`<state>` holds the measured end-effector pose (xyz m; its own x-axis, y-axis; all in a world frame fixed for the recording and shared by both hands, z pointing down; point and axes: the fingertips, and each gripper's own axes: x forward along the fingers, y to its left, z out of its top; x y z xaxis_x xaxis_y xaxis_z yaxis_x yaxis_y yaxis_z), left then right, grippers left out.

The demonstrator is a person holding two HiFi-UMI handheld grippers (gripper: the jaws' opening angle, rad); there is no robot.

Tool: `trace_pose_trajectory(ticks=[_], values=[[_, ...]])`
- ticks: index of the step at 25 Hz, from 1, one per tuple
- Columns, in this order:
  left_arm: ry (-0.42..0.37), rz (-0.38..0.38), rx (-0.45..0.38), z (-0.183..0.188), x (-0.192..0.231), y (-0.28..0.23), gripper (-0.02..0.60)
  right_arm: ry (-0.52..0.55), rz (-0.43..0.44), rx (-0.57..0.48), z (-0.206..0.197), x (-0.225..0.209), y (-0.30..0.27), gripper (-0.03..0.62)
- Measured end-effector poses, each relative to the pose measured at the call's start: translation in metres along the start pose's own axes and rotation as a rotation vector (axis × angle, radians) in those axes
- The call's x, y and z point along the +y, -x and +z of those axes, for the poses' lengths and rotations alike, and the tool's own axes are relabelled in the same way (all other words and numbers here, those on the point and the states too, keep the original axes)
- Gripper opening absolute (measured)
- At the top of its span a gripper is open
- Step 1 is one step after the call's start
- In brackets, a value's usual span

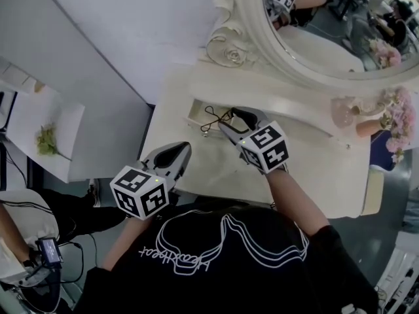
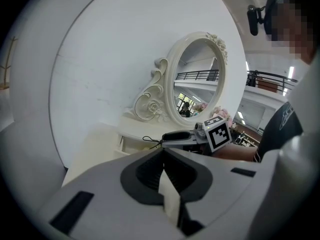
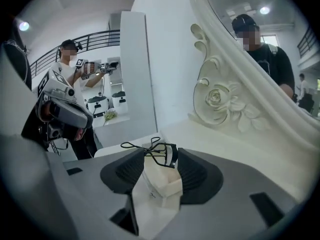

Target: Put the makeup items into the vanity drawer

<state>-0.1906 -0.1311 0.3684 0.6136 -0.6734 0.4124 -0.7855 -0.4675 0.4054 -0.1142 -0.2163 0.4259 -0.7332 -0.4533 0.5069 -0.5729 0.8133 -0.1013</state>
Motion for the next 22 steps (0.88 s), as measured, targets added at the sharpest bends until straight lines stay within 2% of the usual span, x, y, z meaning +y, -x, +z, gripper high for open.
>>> trace_pose_trajectory(ticks=[7,17,20,22], values=[[0.013,-0.039,0.023,-0.007,0.015,-0.012,0.005,-0.121,-0.014,0.043,-0.025,-0.006,-0.018,0.215],[0.028,-0.093,0.069,-0.011,0.043,-0.031,0.005,-0.294,-0.006,0.051,-0.036,-0.004,-0.036,0.216],[0.033,-0.105,0.082,-0.012,0.051,-0.035,0.005,-0.305,-0.008,0.04,-0.034,-0.003,-0.04,0.218],[0.033,-0.112,0.084,-0.011,0.056,-0.036,0.005,-0.308,-0.012,0.025,-0.032,-0.004,-0.041,0.267]])
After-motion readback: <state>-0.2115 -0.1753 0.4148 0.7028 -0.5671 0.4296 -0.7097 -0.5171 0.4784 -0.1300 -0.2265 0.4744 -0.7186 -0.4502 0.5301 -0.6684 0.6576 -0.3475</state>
